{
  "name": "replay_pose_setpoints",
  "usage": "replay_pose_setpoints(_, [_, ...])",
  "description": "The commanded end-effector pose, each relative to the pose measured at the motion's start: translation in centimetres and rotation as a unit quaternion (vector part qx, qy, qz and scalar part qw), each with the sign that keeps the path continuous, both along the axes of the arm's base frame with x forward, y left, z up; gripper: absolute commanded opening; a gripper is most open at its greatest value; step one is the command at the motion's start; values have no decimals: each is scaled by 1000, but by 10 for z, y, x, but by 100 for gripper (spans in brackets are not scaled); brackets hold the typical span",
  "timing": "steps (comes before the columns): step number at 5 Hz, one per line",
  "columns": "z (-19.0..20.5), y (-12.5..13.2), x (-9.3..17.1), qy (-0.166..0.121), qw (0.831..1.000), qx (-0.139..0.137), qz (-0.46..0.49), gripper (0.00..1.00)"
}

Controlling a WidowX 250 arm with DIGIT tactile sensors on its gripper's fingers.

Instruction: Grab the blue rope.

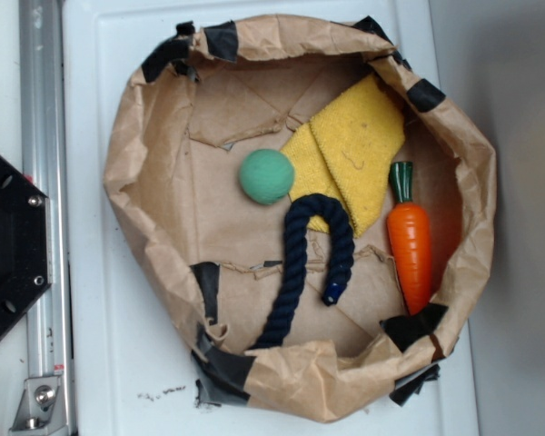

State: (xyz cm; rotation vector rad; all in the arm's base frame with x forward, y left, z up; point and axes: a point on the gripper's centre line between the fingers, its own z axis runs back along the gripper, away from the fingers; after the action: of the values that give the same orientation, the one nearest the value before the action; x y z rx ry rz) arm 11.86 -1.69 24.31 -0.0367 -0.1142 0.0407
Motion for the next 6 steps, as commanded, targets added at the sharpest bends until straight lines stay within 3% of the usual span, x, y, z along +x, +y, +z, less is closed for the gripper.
replay_pose_setpoints(1, [0, 0, 0, 0, 1000, 0, 0, 100])
replay_pose_setpoints(2, [-27, -8, 50, -6, 999, -5, 50, 100])
replay_pose_setpoints(3, [-56, -10, 94, -26, 986, -5, 163, 100])
replay_pose_setpoints(4, [-105, -22, 129, -41, 961, 9, 274, 100])
replay_pose_setpoints(5, [-157, -32, 139, -15, 953, 16, 303, 100])
replay_pose_setpoints(6, [-198, -41, 133, 14, 954, -5, 299, 100])
